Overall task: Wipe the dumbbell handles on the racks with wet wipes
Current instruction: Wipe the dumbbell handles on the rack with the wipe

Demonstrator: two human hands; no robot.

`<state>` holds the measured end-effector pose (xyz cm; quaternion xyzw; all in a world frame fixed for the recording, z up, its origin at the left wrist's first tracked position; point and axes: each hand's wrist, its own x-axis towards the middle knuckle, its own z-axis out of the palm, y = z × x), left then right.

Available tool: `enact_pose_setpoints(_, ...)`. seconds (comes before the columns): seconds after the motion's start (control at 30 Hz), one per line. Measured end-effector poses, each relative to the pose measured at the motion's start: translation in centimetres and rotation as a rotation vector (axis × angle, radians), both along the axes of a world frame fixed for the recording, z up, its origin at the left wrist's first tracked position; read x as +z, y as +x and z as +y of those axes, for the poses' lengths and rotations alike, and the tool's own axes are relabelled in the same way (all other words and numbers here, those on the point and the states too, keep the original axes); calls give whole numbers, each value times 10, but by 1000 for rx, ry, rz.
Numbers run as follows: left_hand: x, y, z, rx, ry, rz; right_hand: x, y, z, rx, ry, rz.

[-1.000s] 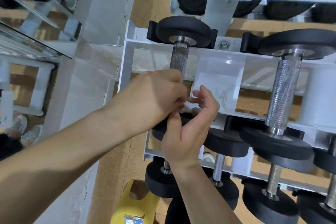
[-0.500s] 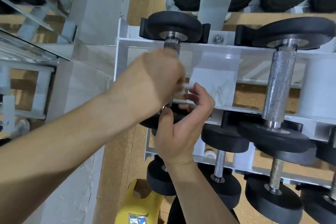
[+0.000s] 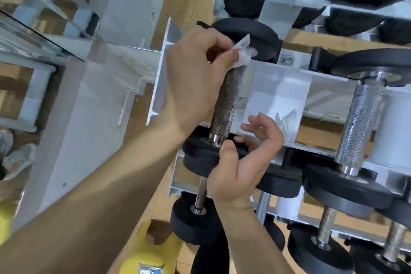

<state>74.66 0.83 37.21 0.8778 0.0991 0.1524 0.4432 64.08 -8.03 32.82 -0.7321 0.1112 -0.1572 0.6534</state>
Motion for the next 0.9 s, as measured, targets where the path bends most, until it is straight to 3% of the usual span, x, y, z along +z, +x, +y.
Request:
enact_pose_setpoints(0.13, -3, -28, 7, 23, -207, 207, 2, 0, 2, -15, 1, 6)
enact_pose_setpoints(0.3, -2, -73, 34, -142, -249, 541, 6, 1, 6, -40, -14, 23)
enact_pose_setpoints(0.37, 1, -68, 36, -185, -253, 556, 6, 1, 7, -46, -15, 26)
enact_pose_setpoints(0.5, -11, -30, 26, -45, -299, 409, 6, 1, 8, -36, 7, 44)
enact_pose_setpoints(0.7, -13, 11, 22, -111, -713, 478, 14, -1, -3, 73, -3, 198)
enact_pose_setpoints(0.83, -24, -25, 27, -317, -539, 665, 32, 0, -20, 183, -200, 371)
enact_pose_setpoints(0.9, -25, -37, 27, -347, -482, 703, 42, 9, -19, 185, -162, 485)
